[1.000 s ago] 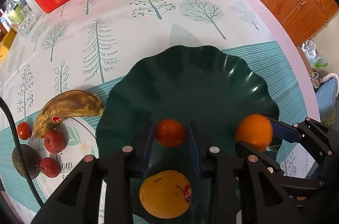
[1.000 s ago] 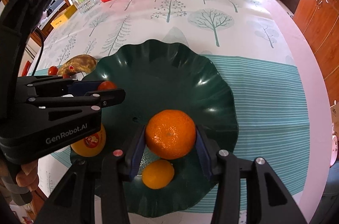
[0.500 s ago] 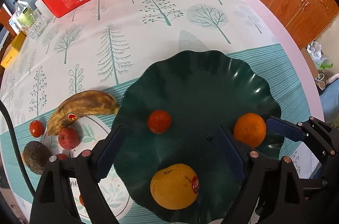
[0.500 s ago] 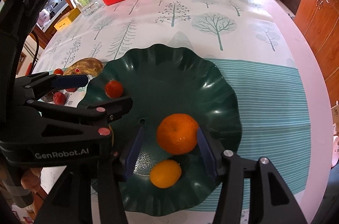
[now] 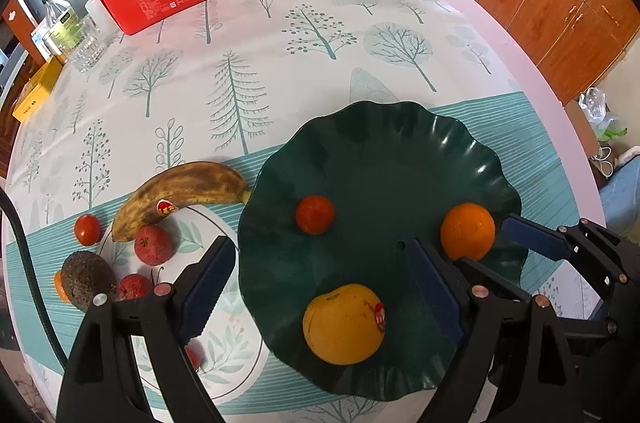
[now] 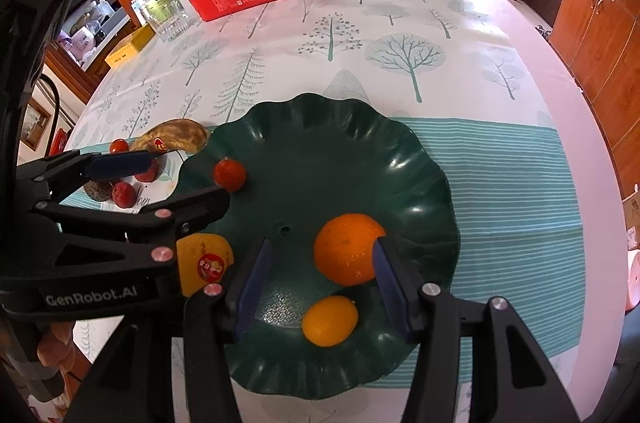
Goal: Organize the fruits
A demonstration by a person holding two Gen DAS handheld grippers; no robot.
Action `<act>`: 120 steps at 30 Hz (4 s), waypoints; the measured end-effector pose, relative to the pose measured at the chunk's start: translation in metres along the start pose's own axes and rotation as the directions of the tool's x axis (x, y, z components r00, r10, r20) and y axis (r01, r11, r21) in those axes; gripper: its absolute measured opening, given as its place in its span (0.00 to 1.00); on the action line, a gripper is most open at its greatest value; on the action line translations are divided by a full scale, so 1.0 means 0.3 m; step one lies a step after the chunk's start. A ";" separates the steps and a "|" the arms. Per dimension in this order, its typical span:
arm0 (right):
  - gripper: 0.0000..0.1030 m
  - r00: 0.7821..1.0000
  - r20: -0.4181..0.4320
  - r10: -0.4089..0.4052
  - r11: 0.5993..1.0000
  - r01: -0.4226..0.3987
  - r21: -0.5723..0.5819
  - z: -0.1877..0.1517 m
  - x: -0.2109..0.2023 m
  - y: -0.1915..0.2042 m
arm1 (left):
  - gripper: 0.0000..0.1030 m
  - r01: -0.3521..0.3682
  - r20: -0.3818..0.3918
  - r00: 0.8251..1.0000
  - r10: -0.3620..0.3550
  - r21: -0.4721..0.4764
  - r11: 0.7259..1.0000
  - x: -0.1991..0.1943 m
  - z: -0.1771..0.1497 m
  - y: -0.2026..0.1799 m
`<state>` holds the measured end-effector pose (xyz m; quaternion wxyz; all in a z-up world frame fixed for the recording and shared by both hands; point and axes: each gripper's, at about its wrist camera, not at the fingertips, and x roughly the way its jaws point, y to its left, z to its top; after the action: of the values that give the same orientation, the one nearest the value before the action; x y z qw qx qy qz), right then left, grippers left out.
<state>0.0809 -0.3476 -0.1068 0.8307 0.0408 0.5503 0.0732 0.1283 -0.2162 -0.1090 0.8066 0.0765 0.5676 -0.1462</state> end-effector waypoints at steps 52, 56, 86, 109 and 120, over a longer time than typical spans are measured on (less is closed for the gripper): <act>0.52 0.996 0.086 -0.023 0.998 0.027 -0.052 0.068 -0.092 0.818 | 0.85 -0.017 0.212 0.977 0.038 -0.102 0.995 -0.431 -0.295 0.915; 0.52 0.998 0.055 -0.012 0.999 0.014 -0.043 0.081 -0.033 0.877 | 0.85 -0.012 0.185 0.982 0.034 -0.117 0.993 -0.388 -0.327 1.001; 0.56 0.993 -0.098 0.062 0.997 -0.065 -0.032 0.181 0.351 0.988 | 0.78 0.090 0.024 0.996 -0.089 -0.029 0.996 -0.018 -0.326 1.083; 0.62 0.993 -0.104 0.057 0.997 -0.061 -0.041 0.173 0.388 0.961 | 0.62 0.110 -0.022 0.994 -0.111 -0.025 0.994 0.058 -0.284 1.063; 0.62 0.996 -0.073 0.050 0.998 -0.051 -0.022 0.152 0.343 0.936 | 0.38 0.113 -0.036 0.993 -0.113 0.011 0.994 0.085 -0.264 1.011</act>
<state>0.1407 -0.0531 -0.1407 0.8085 0.0420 0.5781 0.1023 0.1634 0.0897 -0.1732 0.7864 0.0521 0.5841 -0.1940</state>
